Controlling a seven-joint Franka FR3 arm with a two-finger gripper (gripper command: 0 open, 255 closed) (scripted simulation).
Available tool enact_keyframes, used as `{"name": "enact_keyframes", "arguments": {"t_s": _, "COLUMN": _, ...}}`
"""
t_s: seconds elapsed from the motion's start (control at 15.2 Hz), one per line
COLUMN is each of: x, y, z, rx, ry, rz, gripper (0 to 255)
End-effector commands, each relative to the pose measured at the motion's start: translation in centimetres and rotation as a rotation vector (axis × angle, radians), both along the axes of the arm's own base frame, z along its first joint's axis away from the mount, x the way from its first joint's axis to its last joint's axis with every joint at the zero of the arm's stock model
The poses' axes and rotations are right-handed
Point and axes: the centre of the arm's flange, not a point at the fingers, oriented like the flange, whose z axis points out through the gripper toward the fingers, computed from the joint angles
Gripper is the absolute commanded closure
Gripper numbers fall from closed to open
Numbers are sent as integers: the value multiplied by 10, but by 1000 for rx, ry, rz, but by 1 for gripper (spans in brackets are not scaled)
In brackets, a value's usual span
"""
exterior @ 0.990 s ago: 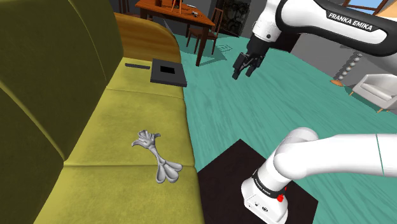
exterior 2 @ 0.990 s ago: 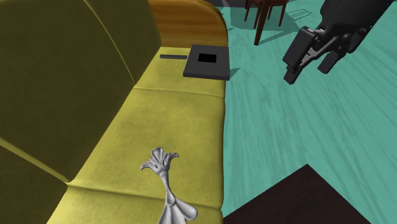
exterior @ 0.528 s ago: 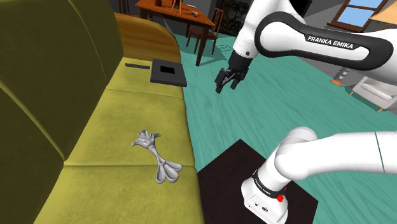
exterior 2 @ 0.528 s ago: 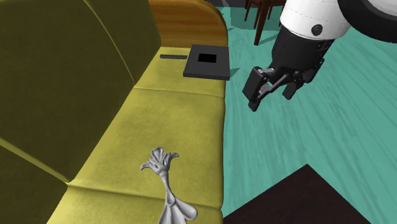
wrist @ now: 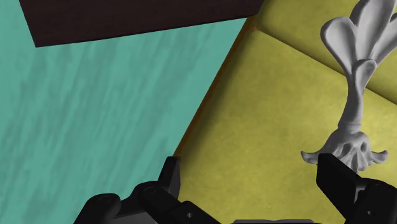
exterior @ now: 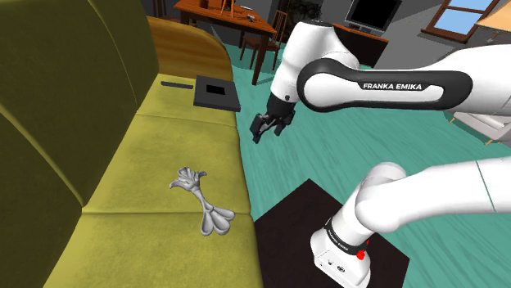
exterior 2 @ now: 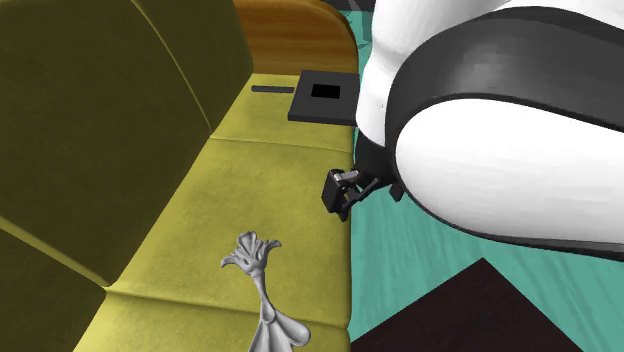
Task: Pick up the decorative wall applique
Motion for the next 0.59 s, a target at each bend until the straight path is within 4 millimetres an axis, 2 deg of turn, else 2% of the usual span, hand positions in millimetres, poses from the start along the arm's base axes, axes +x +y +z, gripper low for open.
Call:
{"name": "enact_keyframes", "arguments": {"t_s": 0.0, "x": 5, "y": 20, "z": -19, "rx": -3, "ry": -2, "rz": -2, "gripper": 0}}
{"name": "enact_keyframes", "arguments": {"t_s": 0.53, "x": 21, "y": 96, "z": -93, "rx": -16, "ry": -2, "rz": -7, "gripper": 0}}
